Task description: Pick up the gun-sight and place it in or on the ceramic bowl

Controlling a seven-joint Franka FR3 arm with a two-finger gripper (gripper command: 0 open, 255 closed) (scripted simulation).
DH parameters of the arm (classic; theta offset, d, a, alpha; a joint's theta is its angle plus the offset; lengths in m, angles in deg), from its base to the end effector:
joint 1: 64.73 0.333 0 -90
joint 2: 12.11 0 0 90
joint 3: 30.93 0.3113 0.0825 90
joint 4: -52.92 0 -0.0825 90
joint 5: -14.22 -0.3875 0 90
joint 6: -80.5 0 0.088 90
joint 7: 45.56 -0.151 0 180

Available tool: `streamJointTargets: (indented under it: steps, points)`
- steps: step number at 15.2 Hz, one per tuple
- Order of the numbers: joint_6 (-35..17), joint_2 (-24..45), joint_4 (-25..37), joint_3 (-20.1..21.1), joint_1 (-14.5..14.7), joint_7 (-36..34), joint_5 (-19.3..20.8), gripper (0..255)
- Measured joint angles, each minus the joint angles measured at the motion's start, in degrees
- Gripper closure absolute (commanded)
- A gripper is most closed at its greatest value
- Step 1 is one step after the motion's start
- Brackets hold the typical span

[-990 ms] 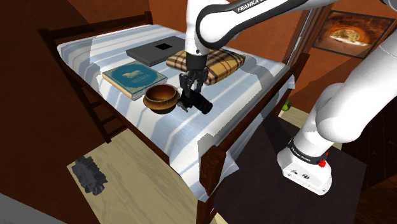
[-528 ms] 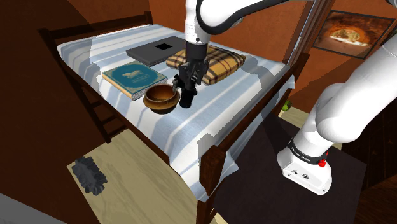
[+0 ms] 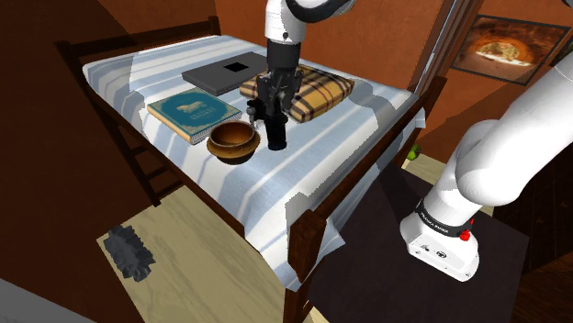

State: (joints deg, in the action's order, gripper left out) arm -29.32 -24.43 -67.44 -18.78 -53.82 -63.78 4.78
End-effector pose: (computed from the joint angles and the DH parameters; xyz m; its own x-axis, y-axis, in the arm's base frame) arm 0.4533 0.2168 0.4631 0.9996 0.0271 -0.0115 0.0257 -0.9932 -0.1133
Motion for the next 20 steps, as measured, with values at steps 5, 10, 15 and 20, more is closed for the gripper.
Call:
streamJointTargets:
  steps: [5,10,15,20]
  points:
    - [3.9,-0.4,3.6,-0.3,-0.1,-0.3,0.2,255]
    - [6.6,8.7,15.4,0.5,-0.1,-2.1,2.2,255]
    - [11.3,21.5,32.8,1.3,0.8,-4.7,5.3,255]
    - [15.1,30.5,45.3,1.4,2.0,-5.9,7.4,255]
